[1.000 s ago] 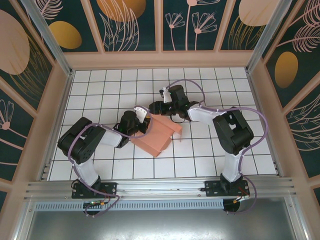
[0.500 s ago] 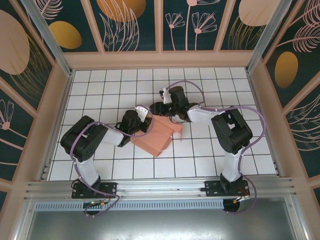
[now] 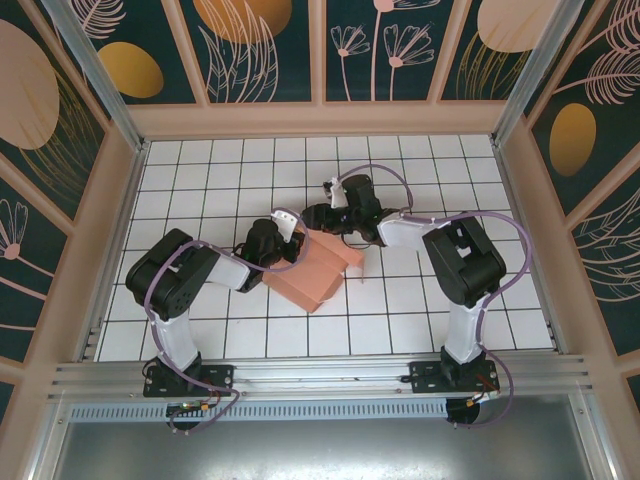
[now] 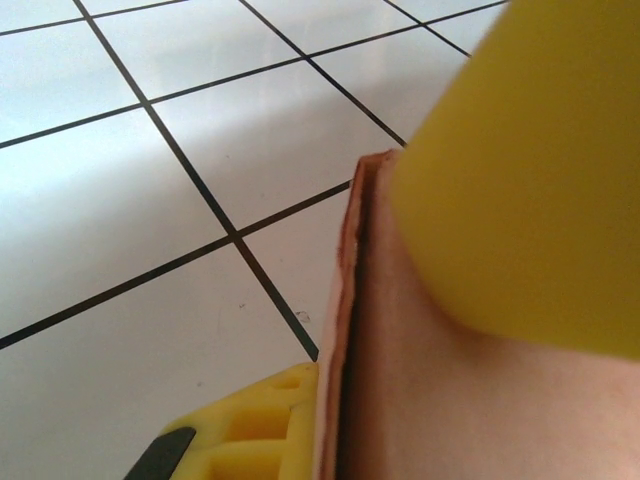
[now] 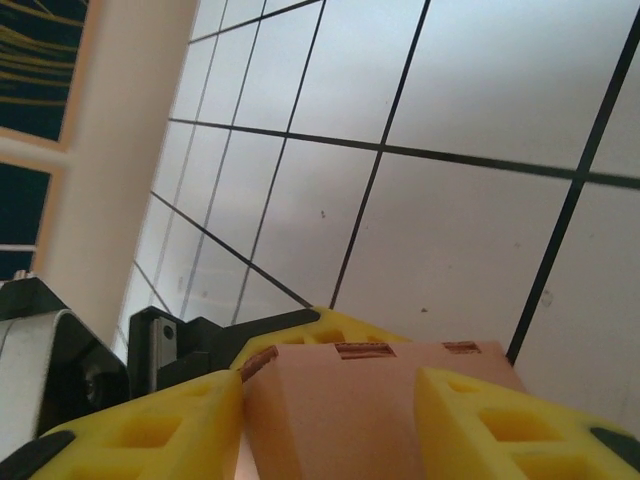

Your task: Fold the paper box

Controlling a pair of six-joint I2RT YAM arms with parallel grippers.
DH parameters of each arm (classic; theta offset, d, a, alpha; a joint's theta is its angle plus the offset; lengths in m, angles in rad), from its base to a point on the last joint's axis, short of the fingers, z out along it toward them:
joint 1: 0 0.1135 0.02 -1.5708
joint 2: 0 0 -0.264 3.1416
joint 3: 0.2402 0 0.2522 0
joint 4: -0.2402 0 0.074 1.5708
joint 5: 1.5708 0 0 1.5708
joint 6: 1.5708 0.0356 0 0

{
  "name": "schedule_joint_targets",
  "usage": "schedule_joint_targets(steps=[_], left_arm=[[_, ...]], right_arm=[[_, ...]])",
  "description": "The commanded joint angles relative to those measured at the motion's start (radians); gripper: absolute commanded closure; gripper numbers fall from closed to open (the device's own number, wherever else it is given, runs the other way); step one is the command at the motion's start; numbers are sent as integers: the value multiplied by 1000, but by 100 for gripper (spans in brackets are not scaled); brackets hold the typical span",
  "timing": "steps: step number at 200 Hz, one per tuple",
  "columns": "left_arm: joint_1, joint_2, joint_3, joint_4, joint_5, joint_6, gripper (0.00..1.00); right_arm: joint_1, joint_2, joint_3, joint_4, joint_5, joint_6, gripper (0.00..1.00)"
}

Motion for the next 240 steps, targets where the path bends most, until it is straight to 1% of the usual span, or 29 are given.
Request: schedule_joint_targets(steps=[1,50,85,105,130,144,153,155,165,184,209,224,240], left_arm=[[-2,12,22,22,6,-46,100],[-2,-6,45,25,16,-67,100],[-2,0,71,31,30,-84,100],[-2,0,76,38,31,-90,100],[-2,-14,63,42,34,-88,100],[-2,-24,60,29,40,-88,100],[-2,-32,54,27,44,-89,100],[-2,-33,53,27,44,-90,100],[-1,-40,46,32,43,-94,100],[-2,-50,38,39,78,-102,100],[-2,-66,13,102,136,-116,100],[-2,-75,6,126,172,-116,100],[-2,-80,17,112,191,-115,100]], right_arm=[[10,-7,-47,81,-78,102,51],[37,-72,-133,264,-69,286,53],[64,-79,-129,287,-80,309,53],[56,-90,-127,273,-80,289,53],[7,-136,-133,212,-52,235,52],[-31,-170,-140,180,-39,206,49],[-34,-194,-141,152,-25,182,46],[-62,-201,-142,145,-20,172,45],[-90,-224,-144,119,-6,149,43],[-131,-254,-154,100,12,129,42],[-147,-248,-140,67,18,97,47],[-146,-219,-126,55,-11,86,51],[-134,-190,-119,54,-47,74,56]])
